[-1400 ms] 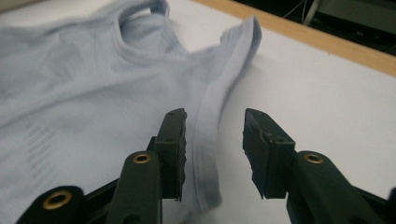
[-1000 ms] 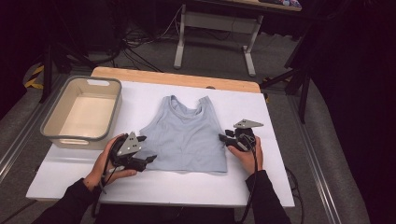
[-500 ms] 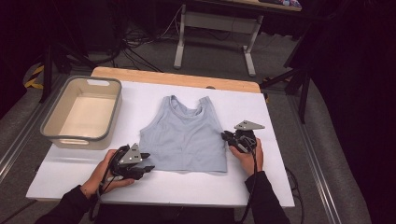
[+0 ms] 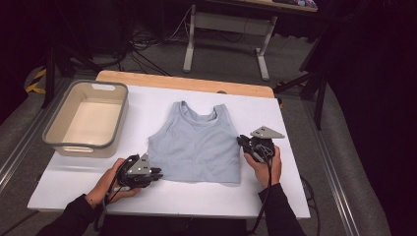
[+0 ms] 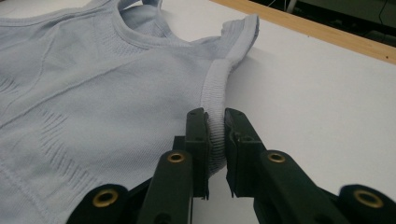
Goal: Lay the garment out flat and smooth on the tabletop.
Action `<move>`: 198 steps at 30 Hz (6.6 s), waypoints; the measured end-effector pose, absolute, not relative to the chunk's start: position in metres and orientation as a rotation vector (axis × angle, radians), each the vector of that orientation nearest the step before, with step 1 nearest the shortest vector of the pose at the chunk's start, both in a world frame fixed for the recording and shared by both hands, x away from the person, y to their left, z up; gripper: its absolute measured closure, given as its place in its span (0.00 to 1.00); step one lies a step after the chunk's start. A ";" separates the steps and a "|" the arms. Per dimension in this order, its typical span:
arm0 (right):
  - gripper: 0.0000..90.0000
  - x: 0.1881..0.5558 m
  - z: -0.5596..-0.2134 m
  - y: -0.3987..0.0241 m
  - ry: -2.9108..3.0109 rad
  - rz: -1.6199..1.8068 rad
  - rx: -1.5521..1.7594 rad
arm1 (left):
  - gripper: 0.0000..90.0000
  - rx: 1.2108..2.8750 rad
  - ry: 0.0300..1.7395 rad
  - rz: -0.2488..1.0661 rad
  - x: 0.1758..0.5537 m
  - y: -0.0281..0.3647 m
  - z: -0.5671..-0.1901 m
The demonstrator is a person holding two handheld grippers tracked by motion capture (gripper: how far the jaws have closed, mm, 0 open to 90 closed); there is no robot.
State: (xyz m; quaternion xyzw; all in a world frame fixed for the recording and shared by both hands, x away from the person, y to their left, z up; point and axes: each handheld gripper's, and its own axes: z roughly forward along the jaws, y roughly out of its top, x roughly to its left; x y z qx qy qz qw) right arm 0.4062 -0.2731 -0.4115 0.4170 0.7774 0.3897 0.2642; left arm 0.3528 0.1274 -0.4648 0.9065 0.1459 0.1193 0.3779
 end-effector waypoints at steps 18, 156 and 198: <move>0.70 0.418 -0.452 -0.276 2.152 0.938 1.194 | 0.85 2.298 0.409 0.318 0.354 0.128 -0.464; 0.36 0.362 -0.416 -0.253 2.034 1.259 0.802 | 0.31 1.988 0.480 0.595 0.347 0.158 -0.432; 0.24 0.353 -0.436 -0.253 2.013 1.231 0.747 | 0.09 1.998 0.532 0.547 0.336 0.171 -0.446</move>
